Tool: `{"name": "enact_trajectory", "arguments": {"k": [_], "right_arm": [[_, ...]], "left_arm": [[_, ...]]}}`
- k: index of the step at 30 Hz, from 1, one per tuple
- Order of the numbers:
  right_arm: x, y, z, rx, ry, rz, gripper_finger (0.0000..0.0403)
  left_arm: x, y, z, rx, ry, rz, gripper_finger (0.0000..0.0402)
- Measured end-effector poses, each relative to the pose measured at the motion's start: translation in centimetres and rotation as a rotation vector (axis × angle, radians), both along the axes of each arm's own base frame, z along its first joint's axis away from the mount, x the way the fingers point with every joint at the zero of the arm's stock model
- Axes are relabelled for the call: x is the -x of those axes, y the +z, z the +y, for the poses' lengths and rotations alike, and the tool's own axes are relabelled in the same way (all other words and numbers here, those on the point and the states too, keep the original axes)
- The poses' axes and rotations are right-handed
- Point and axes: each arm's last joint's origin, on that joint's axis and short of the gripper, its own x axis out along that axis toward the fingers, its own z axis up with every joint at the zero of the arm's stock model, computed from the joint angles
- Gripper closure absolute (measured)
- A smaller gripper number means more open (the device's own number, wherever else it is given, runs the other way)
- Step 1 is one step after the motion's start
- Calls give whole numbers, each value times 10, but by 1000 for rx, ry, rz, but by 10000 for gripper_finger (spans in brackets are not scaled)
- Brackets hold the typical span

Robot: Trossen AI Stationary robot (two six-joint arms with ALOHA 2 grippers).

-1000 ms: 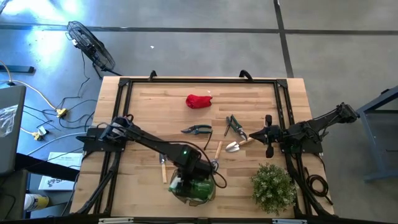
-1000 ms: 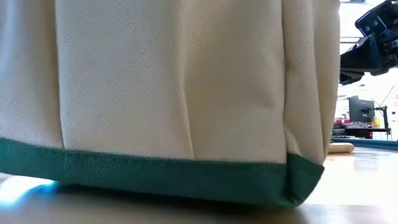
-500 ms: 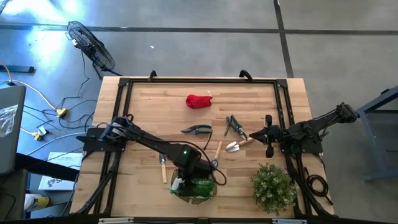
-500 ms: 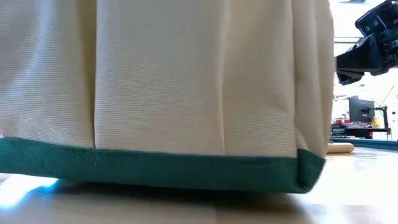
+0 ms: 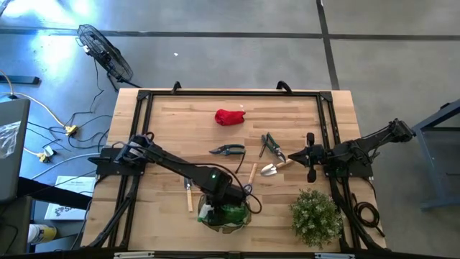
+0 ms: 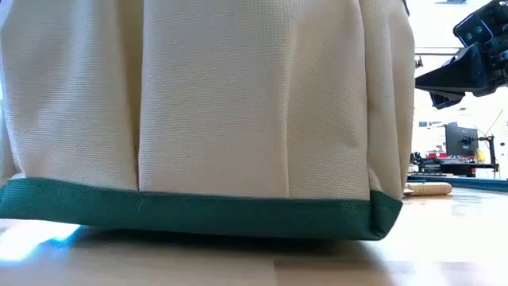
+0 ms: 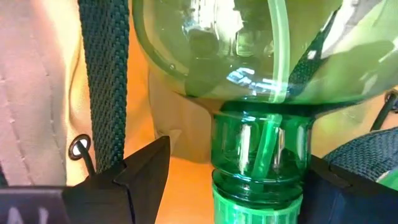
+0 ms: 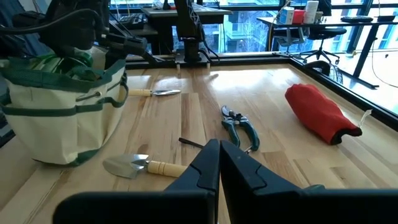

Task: Pick & Place Garden tools in Gardening bag
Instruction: Put the green spray bottle into the green gardening bag

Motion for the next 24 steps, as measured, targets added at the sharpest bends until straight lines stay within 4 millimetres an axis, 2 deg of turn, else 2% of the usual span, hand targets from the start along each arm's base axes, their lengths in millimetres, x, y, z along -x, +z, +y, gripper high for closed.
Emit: {"name": "enact_trajectory", "arguments": {"k": [5, 10, 15, 24], "right_arm": [[0, 0, 0, 0, 0, 0, 400], [0, 0, 0, 0, 0, 0, 400], [0, 0, 0, -2, 0, -5, 400], [0, 1, 0, -17, -2, -7, 400]], "left_arm": [[0, 0, 1, -6, 6, -1, 142], [-1, 2, 5, 41, 107, 39, 142], [-7, 14, 14, 137, 173, 63, 142], [-17, 35, 28, 176, 265, 10, 142]]}}
